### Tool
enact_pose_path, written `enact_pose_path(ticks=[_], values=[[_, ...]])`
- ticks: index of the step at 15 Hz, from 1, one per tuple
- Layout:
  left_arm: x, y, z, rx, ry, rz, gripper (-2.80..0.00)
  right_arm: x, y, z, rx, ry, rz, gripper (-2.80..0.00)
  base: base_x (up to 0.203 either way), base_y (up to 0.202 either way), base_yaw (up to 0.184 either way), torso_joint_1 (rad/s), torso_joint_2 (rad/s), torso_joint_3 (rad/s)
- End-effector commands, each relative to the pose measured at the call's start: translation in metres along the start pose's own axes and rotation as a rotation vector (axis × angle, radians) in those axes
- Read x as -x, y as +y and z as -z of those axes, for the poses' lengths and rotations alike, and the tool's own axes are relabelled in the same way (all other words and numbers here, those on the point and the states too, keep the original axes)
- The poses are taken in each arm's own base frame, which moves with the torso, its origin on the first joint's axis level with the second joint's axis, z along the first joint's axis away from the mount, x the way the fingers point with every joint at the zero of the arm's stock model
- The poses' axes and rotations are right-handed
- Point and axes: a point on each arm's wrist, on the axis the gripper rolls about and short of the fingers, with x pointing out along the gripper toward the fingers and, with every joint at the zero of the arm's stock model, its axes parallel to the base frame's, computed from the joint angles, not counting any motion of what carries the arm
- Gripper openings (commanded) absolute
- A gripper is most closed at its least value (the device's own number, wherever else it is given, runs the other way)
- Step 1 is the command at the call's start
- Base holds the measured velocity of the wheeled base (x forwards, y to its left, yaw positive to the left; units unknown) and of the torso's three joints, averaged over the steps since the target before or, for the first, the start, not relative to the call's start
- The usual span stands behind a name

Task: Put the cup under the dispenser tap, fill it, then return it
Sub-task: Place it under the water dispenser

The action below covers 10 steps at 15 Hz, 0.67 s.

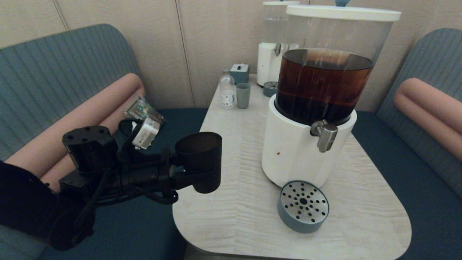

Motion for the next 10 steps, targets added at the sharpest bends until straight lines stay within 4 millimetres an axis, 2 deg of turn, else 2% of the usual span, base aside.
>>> enact_pose_path(ticks=[1, 6, 10], values=[[-0.003, -0.015, -0.01, -0.036, -0.02, 0.047, -2.8, 0.0, 0.0, 0.0, 0.0, 0.001, 0.0, -2.8, 0.0, 0.0, 0.0, 0.0, 0.0, 0.0], [-0.034, -0.014, 0.003, -0.032, 0.0, 0.125, -2.8, 0.0, 0.0, 0.0, 0.0, 0.001, 0.0, -2.8, 0.0, 0.0, 0.0, 0.0, 0.0, 0.0], [-0.075, -0.01, 0.013, -0.057, -0.004, 0.122, -2.8, 0.0, 0.0, 0.0, 0.0, 0.001, 0.0, -2.8, 0.0, 0.0, 0.0, 0.0, 0.0, 0.0]])
